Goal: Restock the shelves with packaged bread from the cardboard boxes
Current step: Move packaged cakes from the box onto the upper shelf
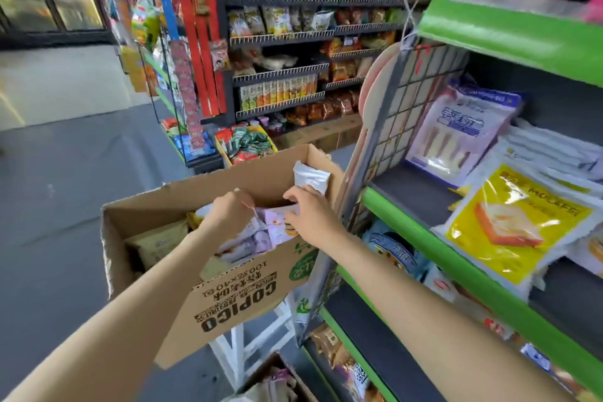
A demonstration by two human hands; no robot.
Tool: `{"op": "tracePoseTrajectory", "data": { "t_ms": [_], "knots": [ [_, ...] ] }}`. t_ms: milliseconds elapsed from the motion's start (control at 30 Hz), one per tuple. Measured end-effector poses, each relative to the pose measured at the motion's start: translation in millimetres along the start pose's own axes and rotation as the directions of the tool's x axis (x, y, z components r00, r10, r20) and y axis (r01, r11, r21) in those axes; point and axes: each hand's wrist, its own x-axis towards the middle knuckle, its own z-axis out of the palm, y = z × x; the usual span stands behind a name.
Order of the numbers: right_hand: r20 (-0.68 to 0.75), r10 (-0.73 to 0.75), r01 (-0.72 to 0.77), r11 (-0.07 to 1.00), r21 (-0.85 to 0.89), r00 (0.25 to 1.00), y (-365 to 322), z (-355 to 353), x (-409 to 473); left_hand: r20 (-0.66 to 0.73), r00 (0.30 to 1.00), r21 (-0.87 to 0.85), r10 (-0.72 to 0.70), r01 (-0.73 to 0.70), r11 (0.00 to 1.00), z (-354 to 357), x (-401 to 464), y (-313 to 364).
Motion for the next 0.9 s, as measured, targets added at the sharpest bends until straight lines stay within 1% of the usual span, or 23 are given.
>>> {"op": "tracePoseTrajectory", "data": {
  "t_ms": [67, 133, 233, 333, 367, 433, 500, 533, 600, 633, 667, 700, 733, 767, 833, 900],
  "knots": [
    [0.132, 0.088, -0.083, 0.996, -0.045, 0.987, 5, 23, 36, 0.036, 0.992, -0.012, -0.121, 0.121, 0.993, 10, 16, -25],
    [0.269, 0.173, -0.153, 0.984, -0.094, 0.947, 14, 45, 69, 0.057, 0.977, -0.006, -0.204, 0.204, 0.979, 23, 32, -49],
    [0.442, 0.286, -0.221, 0.956, -0.194, 0.850, 29, 71, 108, 0.080, 0.958, 0.087, -0.274, 0.267, 0.960, 43, 53, -83],
    [0.569, 0.336, -0.235, 0.940, -0.246, 0.750, 43, 99, 134, 0.178, 0.910, 0.189, -0.375, 0.343, 0.920, 57, 62, -106],
    [0.585, 0.361, -0.271, 0.932, -0.239, 0.726, 49, 110, 141, 0.220, 0.893, 0.216, -0.393, 0.349, 0.912, 61, 63, -111],
    [0.593, 0.416, -0.296, 0.909, -0.293, 0.690, 58, 128, 153, 0.296, 0.865, 0.237, -0.406, 0.345, 0.908, 69, 67, -118],
    [0.576, 0.448, -0.227, 0.881, -0.415, 0.683, 65, 135, 163, 0.324, 0.857, 0.262, -0.401, 0.326, 0.909, 76, 70, -122],
    [0.573, 0.466, -0.192, 0.860, -0.473, 0.674, 67, 134, 166, 0.303, 0.867, 0.293, -0.395, 0.310, 0.905, 78, 71, -122],
    [0.586, 0.473, -0.155, 0.846, -0.510, 0.657, 69, 131, 167, 0.227, 0.901, 0.340, -0.369, 0.282, 0.897, 83, 77, -120],
    [0.583, 0.486, -0.160, 0.839, -0.521, 0.652, 71, 130, 167, 0.222, 0.919, 0.328, -0.327, 0.246, 0.912, 86, 80, -117],
    [0.594, 0.485, -0.164, 0.843, -0.512, 0.642, 71, 126, 166, 0.247, 0.930, 0.286, -0.272, 0.199, 0.937, 92, 85, -113],
    [0.619, 0.492, -0.199, 0.854, -0.481, 0.613, 73, 124, 166, 0.275, 0.936, 0.231, -0.220, 0.158, 0.960, 97, 89, -108],
    [0.652, 0.484, -0.217, 0.867, -0.449, 0.583, 74, 121, 165, 0.285, 0.938, 0.186, -0.199, 0.149, 0.971, 102, 92, -104],
    [0.668, 0.479, -0.277, 0.877, -0.393, 0.569, 76, 117, 163, 0.276, 0.941, 0.155, -0.197, 0.159, 0.975, 106, 95, -100],
    [0.666, 0.492, -0.468, 0.852, -0.236, 0.560, 77, 117, 162, 0.231, 0.948, 0.098, -0.217, 0.200, 0.975, 112, 101, -95],
    [0.670, 0.500, -0.638, 0.769, -0.052, 0.549, 82, 126, 165, 0.187, 0.951, 0.006, -0.244, 0.248, 0.969, 114, 106, -92]
  ]
}}
